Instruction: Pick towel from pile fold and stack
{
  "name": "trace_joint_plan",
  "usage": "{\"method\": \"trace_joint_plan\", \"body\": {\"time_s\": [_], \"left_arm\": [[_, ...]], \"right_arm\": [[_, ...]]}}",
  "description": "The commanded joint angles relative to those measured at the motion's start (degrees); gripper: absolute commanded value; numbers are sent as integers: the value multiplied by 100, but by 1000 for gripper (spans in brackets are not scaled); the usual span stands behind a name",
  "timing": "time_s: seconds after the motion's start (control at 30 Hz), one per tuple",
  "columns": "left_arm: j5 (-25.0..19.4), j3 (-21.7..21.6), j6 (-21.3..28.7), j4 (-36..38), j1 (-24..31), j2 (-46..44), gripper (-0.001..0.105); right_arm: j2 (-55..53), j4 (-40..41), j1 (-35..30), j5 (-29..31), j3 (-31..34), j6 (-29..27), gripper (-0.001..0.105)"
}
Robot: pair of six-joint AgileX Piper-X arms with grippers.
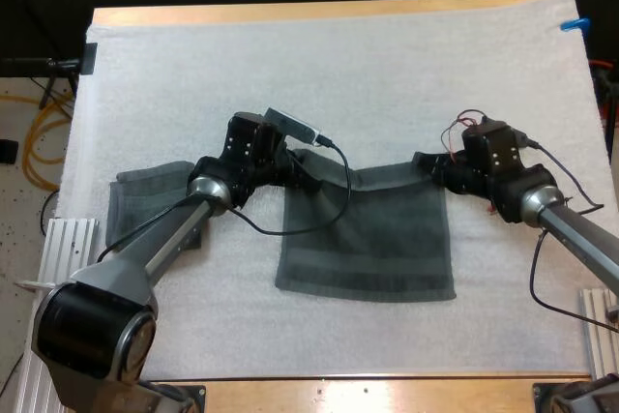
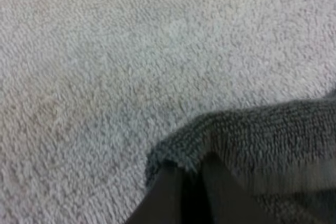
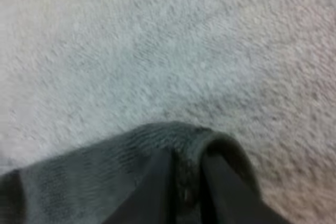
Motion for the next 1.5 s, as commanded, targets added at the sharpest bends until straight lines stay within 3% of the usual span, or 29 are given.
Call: {"method": "trace_joint_plan", "body": {"time_s": [0.0, 0.07, 0.13, 0.27, 0.33, 0.5, 0.67, 0.87, 1.23, 1.47], "left_arm": [[-75, -34, -10, -167, 16, -41, 1], [-158, -56, -10, -282, 16, -41, 9], [-159, -81, -10, -386, 16, -41, 19], [-159, -278, -10, -436, 16, -41, 44], [-159, -411, -10, -436, 34, -41, 49], [-159, -891, -10, 54, 120, -184, 49], [-327, -1164, 185, 437, 304, -731, 49], [-382, -1163, 330, 894, 501, -1766, 49], [-314, -1163, 330, 2695, 514, -3680, 49], [117, -1163, 240, 4338, 514, -4529, 49]], "right_arm": [[-1, -219, -39, -118, -73, 29, 22], [18, -576, -89, -223, -73, 131, 44], [18, -959, -136, -281, -84, 131, 57], [18, -1529, -352, -332, -275, 131, 59], [18, -1632, -450, -332, -404, 131, 59], [-40, -1451, -653, -470, -844, 94, 59], [-499, -693, -655, -406, -1139, -910, 59], [-1426, 557, -655, -312, -1143, -1457, 59], [-3296, 2908, -655, -286, -1143, -1471, 59], [-4282, 4385, -655, -272, -1062, -1471, 59]]}}
